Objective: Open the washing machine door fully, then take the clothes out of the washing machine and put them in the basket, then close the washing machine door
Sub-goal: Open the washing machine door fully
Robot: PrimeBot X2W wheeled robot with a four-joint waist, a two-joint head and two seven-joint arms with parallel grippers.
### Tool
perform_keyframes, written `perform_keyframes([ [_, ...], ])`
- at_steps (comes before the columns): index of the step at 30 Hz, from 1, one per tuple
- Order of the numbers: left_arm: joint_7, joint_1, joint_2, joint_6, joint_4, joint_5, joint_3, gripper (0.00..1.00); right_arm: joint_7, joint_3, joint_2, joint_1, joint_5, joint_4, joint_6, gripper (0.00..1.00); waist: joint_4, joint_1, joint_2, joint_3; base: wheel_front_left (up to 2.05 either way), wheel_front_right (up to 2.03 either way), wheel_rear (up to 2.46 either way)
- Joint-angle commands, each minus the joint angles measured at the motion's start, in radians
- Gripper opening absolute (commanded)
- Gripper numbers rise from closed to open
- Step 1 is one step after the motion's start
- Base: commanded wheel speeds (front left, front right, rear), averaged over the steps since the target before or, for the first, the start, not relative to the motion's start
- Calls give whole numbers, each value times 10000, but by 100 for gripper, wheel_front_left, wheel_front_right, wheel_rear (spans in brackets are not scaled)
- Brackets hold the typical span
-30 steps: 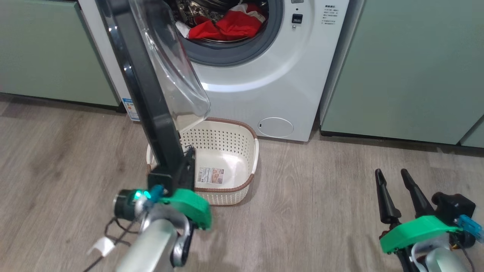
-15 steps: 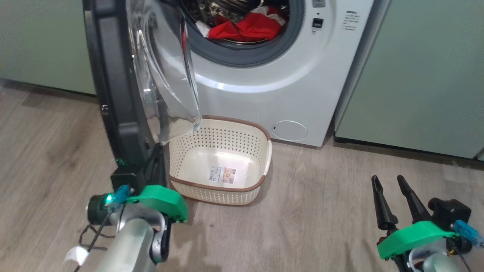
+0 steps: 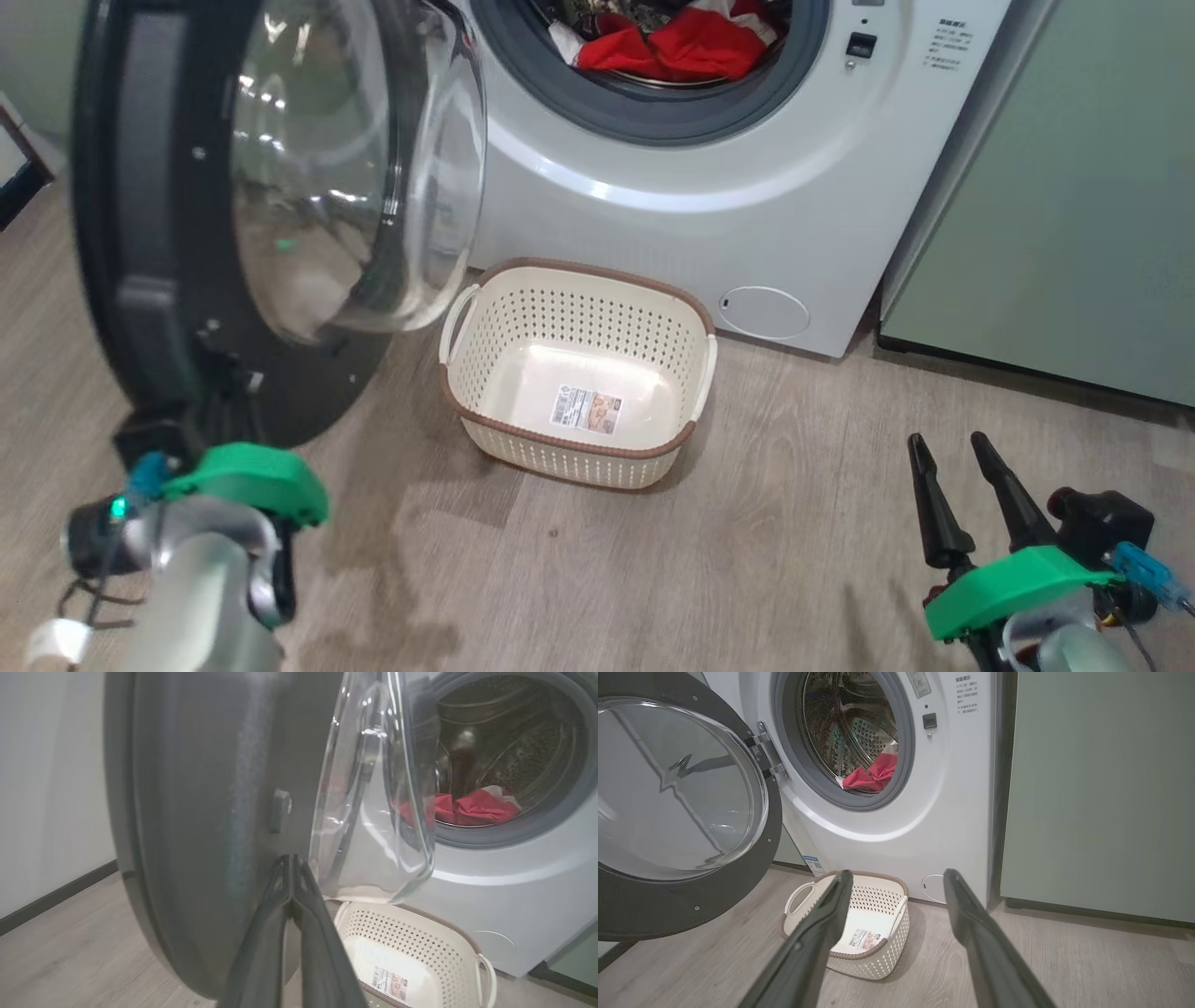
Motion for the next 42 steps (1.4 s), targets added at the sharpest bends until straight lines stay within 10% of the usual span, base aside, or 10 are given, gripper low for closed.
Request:
perform_keyframes([
  [1, -93, -685, 333, -49, -205, 66, 611, 0, -93, 212, -135, -300, 3, -329, -6, 100, 56, 0, 0, 104, 0, 0, 0],
  [25, -93, -2743, 723, -267, 1721, 666, 3965, 0, -93, 660, -558, -1183, 10, -351, -6, 100, 86, 0, 0, 1354, 0, 0, 0],
  [42, -93, -281, -100, -2367, 195, 1861, 3034, 0, -93, 472, 294, -356, 184, -276, -6, 100, -921, 0, 0, -329, 0, 0, 0],
])
